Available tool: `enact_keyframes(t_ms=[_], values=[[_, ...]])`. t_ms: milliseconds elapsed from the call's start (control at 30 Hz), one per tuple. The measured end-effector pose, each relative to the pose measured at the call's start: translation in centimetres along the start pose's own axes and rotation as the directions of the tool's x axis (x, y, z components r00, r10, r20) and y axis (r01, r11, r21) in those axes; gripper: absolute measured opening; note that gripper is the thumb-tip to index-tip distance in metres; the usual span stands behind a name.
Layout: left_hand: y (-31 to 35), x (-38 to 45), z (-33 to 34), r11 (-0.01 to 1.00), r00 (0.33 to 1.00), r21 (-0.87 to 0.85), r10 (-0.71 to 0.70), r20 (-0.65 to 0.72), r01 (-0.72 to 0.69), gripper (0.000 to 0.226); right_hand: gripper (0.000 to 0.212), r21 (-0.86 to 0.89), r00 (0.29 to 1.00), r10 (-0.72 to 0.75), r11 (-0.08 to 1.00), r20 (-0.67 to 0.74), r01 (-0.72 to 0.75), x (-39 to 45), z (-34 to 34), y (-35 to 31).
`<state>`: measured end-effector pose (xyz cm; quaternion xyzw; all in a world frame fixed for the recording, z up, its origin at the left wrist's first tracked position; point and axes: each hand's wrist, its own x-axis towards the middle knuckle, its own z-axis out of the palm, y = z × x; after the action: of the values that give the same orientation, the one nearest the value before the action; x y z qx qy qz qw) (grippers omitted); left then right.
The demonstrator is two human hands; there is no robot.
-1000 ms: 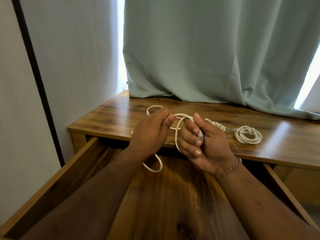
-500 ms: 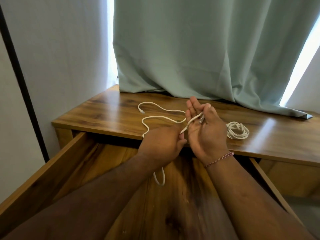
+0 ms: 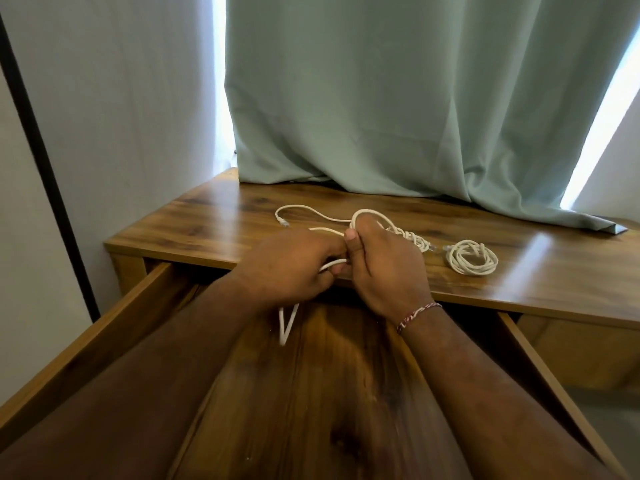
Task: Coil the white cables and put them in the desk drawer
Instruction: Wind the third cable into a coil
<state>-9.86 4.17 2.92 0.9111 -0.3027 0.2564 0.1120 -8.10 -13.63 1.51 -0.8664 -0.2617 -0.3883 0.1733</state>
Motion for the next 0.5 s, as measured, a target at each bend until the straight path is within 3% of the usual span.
enact_keyframes(t_ms=[100,167,233,333,500], values=[[-0.4,-0.3,-1.1,0.998,0.997,0.041,0.049,-0.057,-0.047,0.008,0.029,-0.016,0.998,-0.001,1.0,0.069,0.002,0.2,0.1,0.0],[-0.7,-0.4,-1.5,0.998,0.995,0.027,0.065,-0.078,-0.063,0.009,0.034,0.131,0.992,0.038,0.99,0.118,-0.053,0.4,-0.2,0.0],[-1.1,-0.5,-1.7,0.999,0.994,0.008,0.049,-0.093,-0.049,0.012,0.038,0.371,0.966,0.068,0.915,0.248,-0.159,0.5,-0.5,0.1],[-1.6,-0.5,-1.8,1.0,0.993,0.013,-0.005,-0.118,0.006,0.017,0.043,0.553,0.889,0.019,0.777,0.457,-0.3,0.6,-0.9,0.2],[-2.0,-0.2,-1.5,0.997,0.982,0.045,-0.046,-0.184,0.055,0.013,0.042,0.706,0.829,-0.109,0.592,0.548,-0.389,0.7,-1.5,-0.4]])
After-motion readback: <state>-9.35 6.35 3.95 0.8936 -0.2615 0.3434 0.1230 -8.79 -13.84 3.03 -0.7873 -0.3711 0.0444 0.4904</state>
